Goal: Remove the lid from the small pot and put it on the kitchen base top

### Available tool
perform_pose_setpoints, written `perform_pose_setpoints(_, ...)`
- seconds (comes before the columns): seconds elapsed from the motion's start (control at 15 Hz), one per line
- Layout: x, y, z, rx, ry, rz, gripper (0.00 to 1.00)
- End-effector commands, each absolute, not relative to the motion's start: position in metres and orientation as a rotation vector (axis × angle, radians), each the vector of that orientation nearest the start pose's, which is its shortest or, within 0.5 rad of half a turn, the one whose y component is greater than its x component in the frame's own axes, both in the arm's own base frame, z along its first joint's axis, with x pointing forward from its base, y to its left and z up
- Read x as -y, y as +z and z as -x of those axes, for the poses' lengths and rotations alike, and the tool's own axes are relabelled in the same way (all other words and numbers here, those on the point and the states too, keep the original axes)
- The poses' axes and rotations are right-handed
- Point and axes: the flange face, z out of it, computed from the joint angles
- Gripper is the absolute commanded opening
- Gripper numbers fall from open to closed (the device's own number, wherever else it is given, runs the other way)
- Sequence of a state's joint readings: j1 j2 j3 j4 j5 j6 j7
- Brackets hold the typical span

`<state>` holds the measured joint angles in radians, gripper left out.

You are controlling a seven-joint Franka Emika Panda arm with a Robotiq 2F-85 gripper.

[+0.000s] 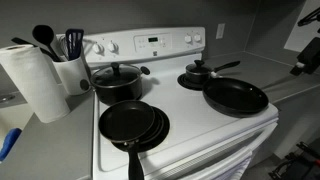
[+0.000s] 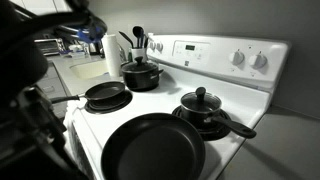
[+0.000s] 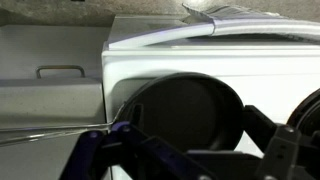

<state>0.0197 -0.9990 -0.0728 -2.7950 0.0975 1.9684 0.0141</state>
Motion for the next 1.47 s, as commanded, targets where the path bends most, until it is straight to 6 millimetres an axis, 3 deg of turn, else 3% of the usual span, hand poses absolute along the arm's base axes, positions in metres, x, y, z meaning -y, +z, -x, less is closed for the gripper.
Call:
perform_pose_setpoints(0.0,0.008,0.471,-0.275,-0.103,-0.221,2.979,1.0)
perform_pose_setpoints(0.2,0.007,0.457,-0.274,-0.105,-0.173,2.983,1.0)
perform_pose_setpoints(0.8,0.007,0.457,-0.274,-0.105,-0.173,2.983,1.0)
perform_pose_setpoints(1.4,-0.001,0.457,-0.293,-0.056,-0.21,2.98,1.0)
